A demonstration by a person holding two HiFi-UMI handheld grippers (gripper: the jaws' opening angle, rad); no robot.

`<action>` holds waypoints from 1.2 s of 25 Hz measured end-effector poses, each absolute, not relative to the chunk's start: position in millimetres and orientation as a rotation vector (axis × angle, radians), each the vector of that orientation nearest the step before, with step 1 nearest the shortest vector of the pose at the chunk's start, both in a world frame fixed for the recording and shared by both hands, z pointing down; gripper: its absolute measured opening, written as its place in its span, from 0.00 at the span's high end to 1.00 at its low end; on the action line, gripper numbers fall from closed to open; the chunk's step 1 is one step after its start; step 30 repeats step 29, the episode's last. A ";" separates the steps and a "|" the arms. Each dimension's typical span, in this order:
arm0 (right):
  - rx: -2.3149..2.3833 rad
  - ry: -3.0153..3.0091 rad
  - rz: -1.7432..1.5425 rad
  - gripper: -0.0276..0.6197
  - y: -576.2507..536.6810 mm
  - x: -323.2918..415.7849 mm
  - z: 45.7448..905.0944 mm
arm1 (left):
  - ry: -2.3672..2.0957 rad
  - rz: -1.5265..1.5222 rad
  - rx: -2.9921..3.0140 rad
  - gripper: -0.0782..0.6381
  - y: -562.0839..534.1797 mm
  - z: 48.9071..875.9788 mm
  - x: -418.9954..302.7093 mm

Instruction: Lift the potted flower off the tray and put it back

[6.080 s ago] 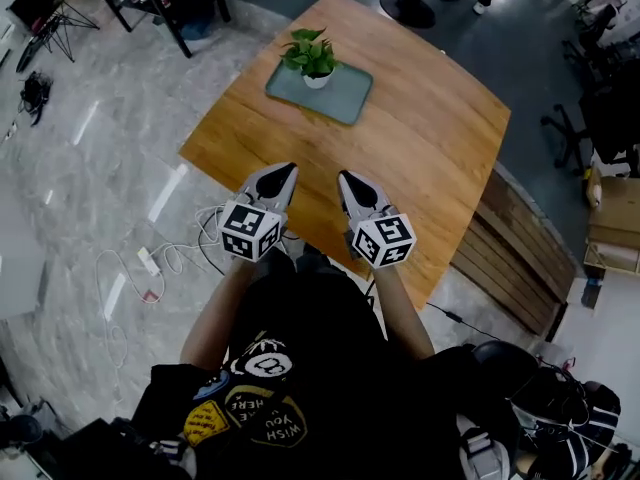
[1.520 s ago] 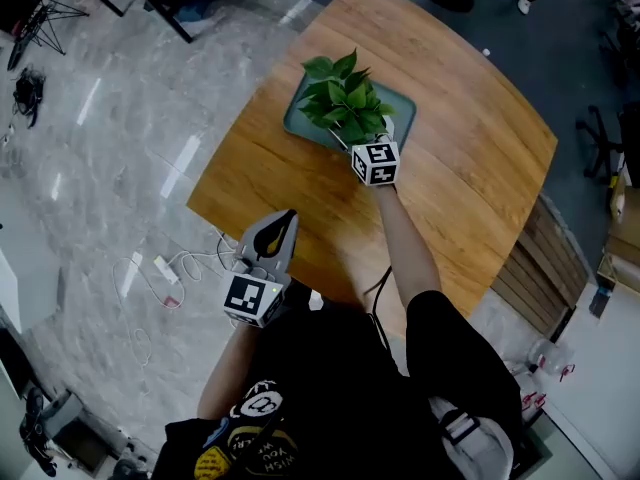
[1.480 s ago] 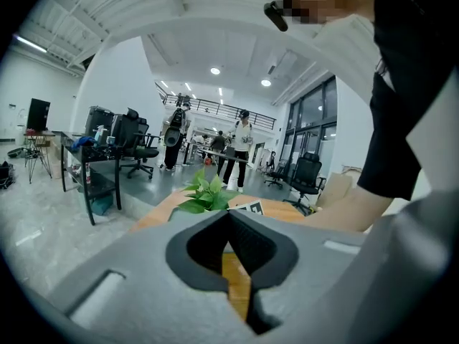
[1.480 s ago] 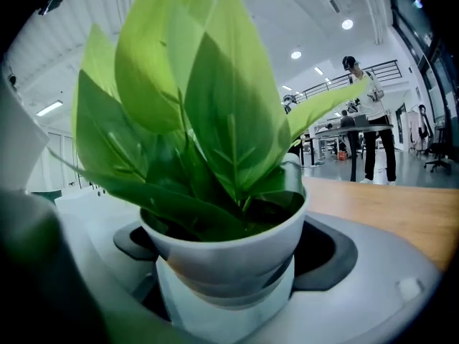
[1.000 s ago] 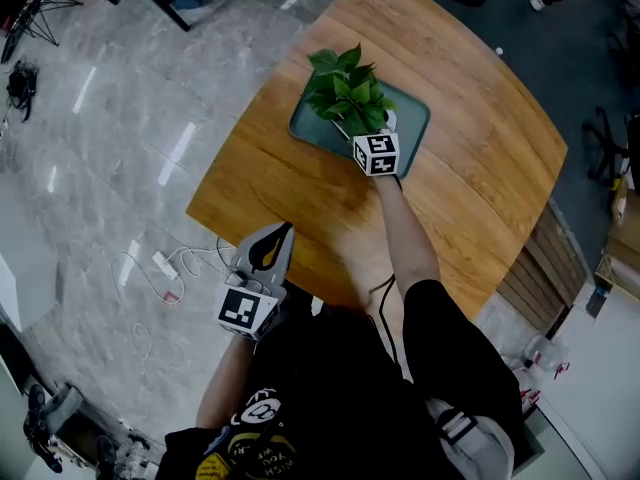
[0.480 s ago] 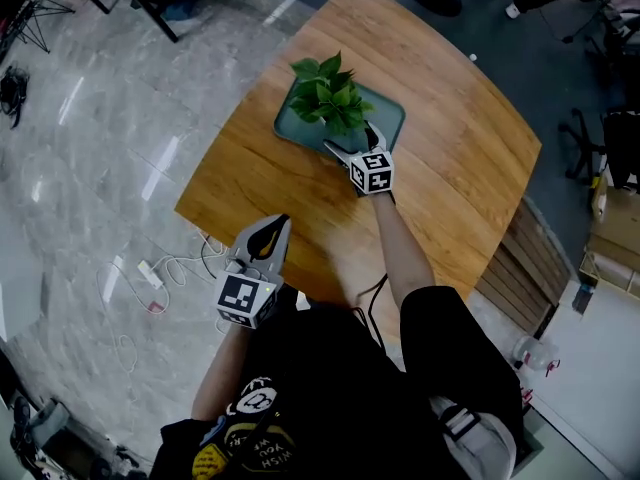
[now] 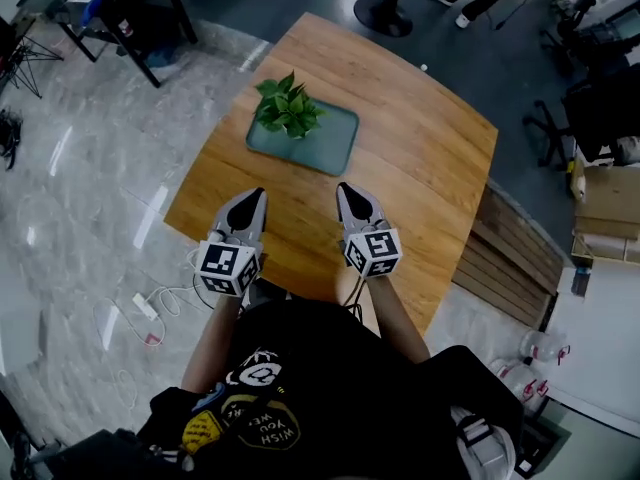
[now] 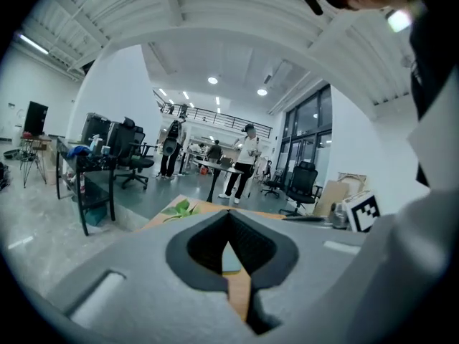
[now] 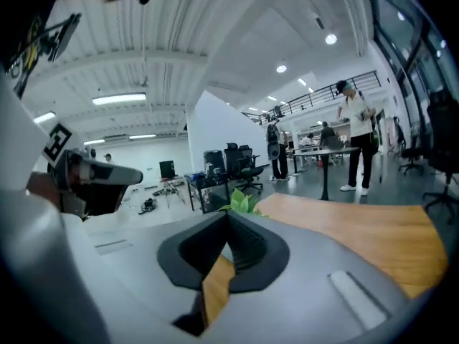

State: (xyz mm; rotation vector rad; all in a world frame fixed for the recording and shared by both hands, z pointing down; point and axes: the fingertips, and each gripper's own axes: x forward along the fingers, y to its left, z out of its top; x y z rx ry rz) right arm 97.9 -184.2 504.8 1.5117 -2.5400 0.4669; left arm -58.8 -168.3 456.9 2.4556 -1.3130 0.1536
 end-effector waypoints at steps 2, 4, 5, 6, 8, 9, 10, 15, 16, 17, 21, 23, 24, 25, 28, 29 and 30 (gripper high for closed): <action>1.573 -2.499 0.458 0.95 -160.8 107.3 484.6 | -1.295 0.133 2.522 0.90 -162.5 436.1 -41.0; 1.633 -2.497 0.465 0.95 -147.0 112.6 467.2 | -1.275 0.114 2.579 0.90 -155.6 419.7 -25.0; 1.659 -2.496 0.450 0.95 -143.3 114.2 460.0 | -1.264 0.109 2.601 0.90 -152.4 414.0 -18.2; 1.680 -2.497 0.431 0.95 -141.2 115.5 453.4 | -1.252 0.110 2.620 0.90 -149.3 410.1 -12.2; 1.704 -2.505 0.401 0.95 -139.0 118.5 441.2 | -1.231 0.126 2.643 0.90 -144.1 406.9 -2.1; 1.710 -2.508 0.388 0.95 -138.3 120.7 435.5 | -1.221 0.132 2.646 0.90 -142.0 406.3 2.2; 1.714 -2.511 0.376 0.95 -137.5 123.3 430.1 | -1.211 0.135 2.648 0.90 -140.0 405.7 5.8; 1.722 -2.515 0.364 0.95 -134.8 135.6 415.6 | -1.203 0.138 2.661 0.90 -134.4 399.8 14.7; 1.722 -2.514 0.368 0.95 -134.4 137.7 415.7 | -1.205 0.139 2.663 0.90 -133.8 399.0 15.6; 1.721 -2.513 0.371 0.95 -134.0 139.4 416.0 | -1.208 0.141 2.664 0.90 -133.3 398.8 16.0; 1.708 -2.524 0.376 0.95 -132.8 139.0 417.1 | -1.236 0.148 2.648 0.90 -134.1 401.1 9.1; 1.703 -2.538 0.391 0.95 -132.5 137.0 417.7 | -1.255 0.151 2.634 0.90 -135.1 402.3 3.6; 1.701 -2.547 0.404 0.95 -132.3 136.3 417.8 | -1.261 0.150 2.631 0.90 -135.5 402.4 1.6; 1.697 -2.555 0.415 0.95 -132.3 135.8 418.0 | -1.265 0.147 2.631 0.90 -135.7 402.1 0.2; 1.683 -2.559 0.425 0.95 -132.7 135.0 419.5 | -1.270 0.137 2.638 0.90 -135.9 399.8 -1.6; 1.678 -2.558 0.425 0.95 -133.0 134.7 420.1 | -1.271 0.134 2.641 0.90 -135.8 399.0 -1.9; 1.678 -2.558 0.425 0.95 -133.0 134.7 420.1 | -1.271 0.134 2.641 0.90 -135.8 399.0 -1.9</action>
